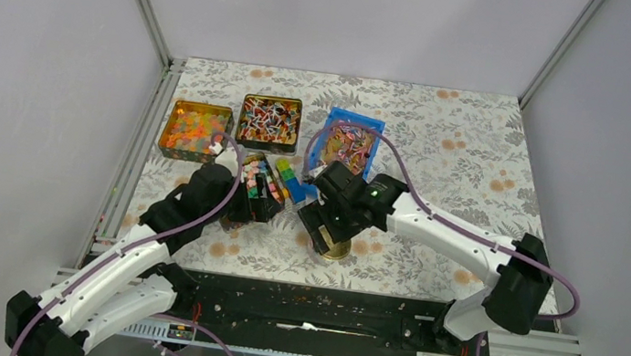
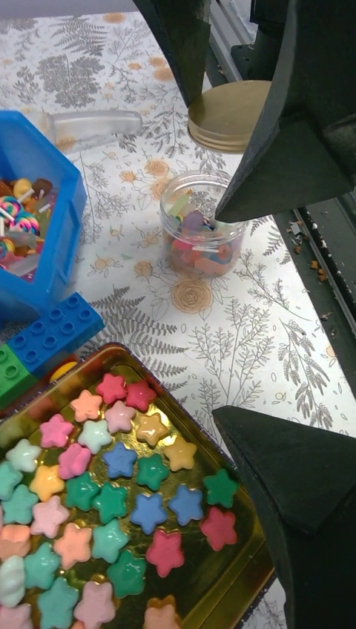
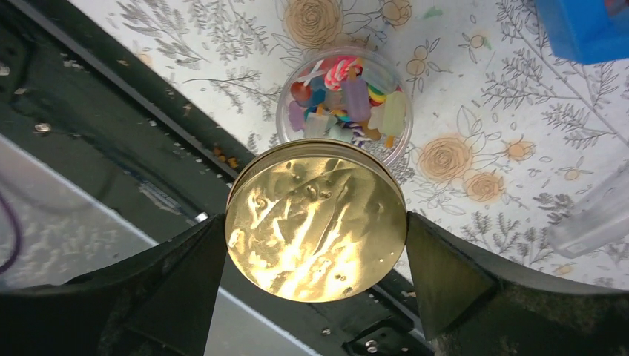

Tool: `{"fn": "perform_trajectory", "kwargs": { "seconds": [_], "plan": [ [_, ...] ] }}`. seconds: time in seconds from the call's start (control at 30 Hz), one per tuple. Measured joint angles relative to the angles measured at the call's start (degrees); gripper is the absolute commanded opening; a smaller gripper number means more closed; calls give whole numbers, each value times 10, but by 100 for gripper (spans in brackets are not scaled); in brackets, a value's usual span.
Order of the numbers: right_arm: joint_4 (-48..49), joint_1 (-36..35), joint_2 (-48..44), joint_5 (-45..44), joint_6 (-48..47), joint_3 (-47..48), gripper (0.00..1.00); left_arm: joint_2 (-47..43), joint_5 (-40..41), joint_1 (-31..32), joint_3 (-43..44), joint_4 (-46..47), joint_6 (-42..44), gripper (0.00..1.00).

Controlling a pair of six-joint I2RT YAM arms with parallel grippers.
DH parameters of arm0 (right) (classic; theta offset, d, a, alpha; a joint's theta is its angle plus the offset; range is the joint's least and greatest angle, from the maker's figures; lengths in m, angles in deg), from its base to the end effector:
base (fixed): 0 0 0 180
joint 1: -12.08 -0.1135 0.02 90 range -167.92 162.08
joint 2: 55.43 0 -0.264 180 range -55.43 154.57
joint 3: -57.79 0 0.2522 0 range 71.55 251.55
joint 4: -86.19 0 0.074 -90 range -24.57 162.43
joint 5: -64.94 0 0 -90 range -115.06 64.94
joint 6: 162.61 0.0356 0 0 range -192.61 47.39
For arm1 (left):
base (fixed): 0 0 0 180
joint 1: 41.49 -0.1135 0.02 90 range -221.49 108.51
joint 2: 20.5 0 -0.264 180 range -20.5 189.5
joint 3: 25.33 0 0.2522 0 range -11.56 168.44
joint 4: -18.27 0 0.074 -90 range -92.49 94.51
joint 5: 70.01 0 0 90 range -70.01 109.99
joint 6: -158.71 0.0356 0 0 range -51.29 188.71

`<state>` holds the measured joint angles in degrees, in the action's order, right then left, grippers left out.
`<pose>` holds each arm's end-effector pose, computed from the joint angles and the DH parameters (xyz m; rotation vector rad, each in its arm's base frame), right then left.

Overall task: Pack the candies
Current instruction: Close the bottle lid on the packing bottle.

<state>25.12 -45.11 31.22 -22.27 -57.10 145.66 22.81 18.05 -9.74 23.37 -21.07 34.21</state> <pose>0.1675 0.2630 0.2877 -0.9789 2.5217 0.4849 0.1438 -0.0904 0.2571 -0.0337 2.2481 -0.6858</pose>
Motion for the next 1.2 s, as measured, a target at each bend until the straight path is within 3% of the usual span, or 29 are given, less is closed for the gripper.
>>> {"fn": "perform_trajectory", "kwargs": {
  "seconds": [0.37,1.2],
  "plan": [
    [44,-44,50,-87,-39,0,68,10,0,0,1,-29,-30,99],
    [91,-47,88,-99,-51,-31,70,-28,5,0,1,-41,-35,99]
  ]
}}
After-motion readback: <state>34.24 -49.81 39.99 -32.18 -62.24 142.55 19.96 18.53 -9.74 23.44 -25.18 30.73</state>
